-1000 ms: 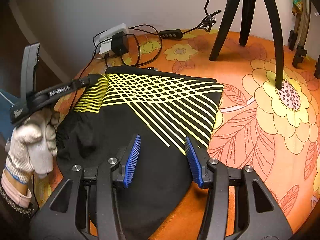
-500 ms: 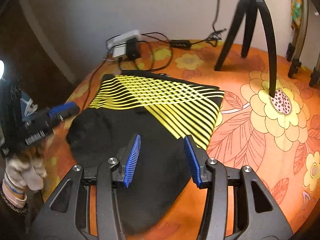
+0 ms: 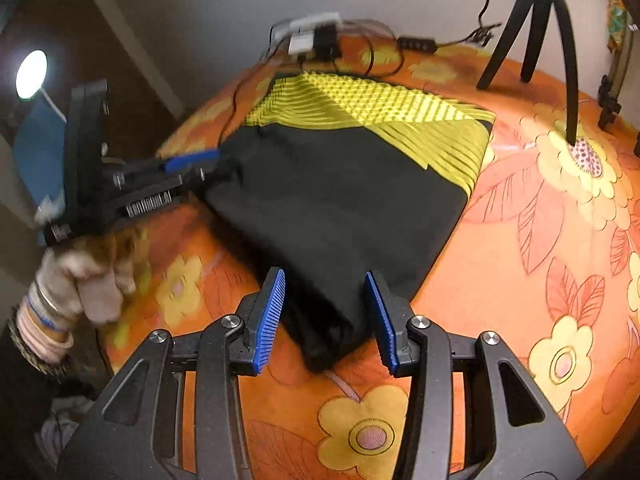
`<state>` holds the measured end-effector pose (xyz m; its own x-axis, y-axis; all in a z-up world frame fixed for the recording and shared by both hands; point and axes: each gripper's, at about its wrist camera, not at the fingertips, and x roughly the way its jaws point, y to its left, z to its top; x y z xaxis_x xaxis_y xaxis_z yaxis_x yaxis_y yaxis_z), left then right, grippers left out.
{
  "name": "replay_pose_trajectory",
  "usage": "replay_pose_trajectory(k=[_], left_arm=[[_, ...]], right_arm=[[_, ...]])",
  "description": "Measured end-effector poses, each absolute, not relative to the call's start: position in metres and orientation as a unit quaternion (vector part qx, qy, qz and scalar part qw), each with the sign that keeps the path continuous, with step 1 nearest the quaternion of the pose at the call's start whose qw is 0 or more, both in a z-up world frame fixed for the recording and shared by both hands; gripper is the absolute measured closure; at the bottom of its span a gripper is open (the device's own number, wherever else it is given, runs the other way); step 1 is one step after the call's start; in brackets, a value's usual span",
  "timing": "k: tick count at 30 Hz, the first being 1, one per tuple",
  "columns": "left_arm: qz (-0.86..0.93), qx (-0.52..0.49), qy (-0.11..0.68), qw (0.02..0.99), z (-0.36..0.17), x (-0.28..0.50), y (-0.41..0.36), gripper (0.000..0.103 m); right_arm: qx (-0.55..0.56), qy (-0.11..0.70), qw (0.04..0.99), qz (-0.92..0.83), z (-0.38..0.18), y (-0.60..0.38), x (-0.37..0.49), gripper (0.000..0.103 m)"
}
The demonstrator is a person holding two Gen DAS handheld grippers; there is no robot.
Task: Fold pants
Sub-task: 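Open both grippers and release the folded pants on the bed, then grasp the folded pants edge with the right gripper while the left gripper grasps it too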
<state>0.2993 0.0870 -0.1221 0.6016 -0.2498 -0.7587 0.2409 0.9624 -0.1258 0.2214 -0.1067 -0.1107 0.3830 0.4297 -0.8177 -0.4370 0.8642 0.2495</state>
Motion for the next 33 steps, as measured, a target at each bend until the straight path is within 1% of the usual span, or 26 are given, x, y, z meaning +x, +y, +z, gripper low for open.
replay_pose_trajectory(k=[4, 7, 10, 11, 14, 16, 20, 24, 26, 28, 33], left_arm=[[-0.141, -0.019, 0.423, 0.895, -0.122, 0.299, 0.091, 0.072], [-0.139, -0.05, 0.42, 0.895, -0.117, 0.299, 0.102, 0.072], [-0.128, -0.111, 0.416, 0.893, -0.108, 0.295, 0.125, 0.056], [-0.124, -0.148, 0.418, 0.888, -0.106, 0.294, 0.136, 0.052], [-0.113, -0.206, 0.43, 0.872, -0.105, 0.291, 0.155, 0.046], [-0.107, -0.234, 0.44, 0.861, -0.107, 0.289, 0.161, 0.046], [-0.098, -0.26, 0.459, 0.844, -0.113, 0.282, 0.161, 0.045], [-0.088, -0.274, 0.472, 0.833, -0.119, 0.281, 0.157, 0.042], [-0.083, -0.283, 0.478, 0.827, -0.123, 0.283, 0.156, 0.042], [-0.08, -0.297, 0.481, 0.821, -0.128, 0.285, 0.156, 0.042], [-0.076, -0.31, 0.48, 0.817, -0.135, 0.29, 0.153, 0.042]], right_arm=[[-0.012, 0.503, 0.823, 0.266, -0.121, -0.109, 0.218, 0.059], [-0.009, 0.505, 0.816, 0.28, -0.118, -0.115, 0.218, 0.059], [0.044, 0.498, 0.814, 0.297, -0.106, -0.133, 0.224, 0.059], [0.059, 0.494, 0.816, 0.294, -0.102, -0.139, 0.228, 0.058], [0.093, 0.481, 0.828, 0.272, -0.092, -0.16, 0.24, 0.057], [0.108, 0.477, 0.833, 0.26, -0.09, -0.169, 0.246, 0.056], [0.127, 0.473, 0.839, 0.236, -0.091, -0.183, 0.258, 0.048], [0.165, 0.482, 0.832, 0.221, -0.1, -0.195, 0.273, 0.047], [0.187, 0.482, 0.828, 0.217, -0.103, -0.204, 0.279, 0.042], [0.216, 0.481, 0.823, 0.213, -0.106, -0.213, 0.288, 0.039], [0.27, 0.471, 0.816, 0.2, -0.114, -0.229, 0.313, 0.039]])
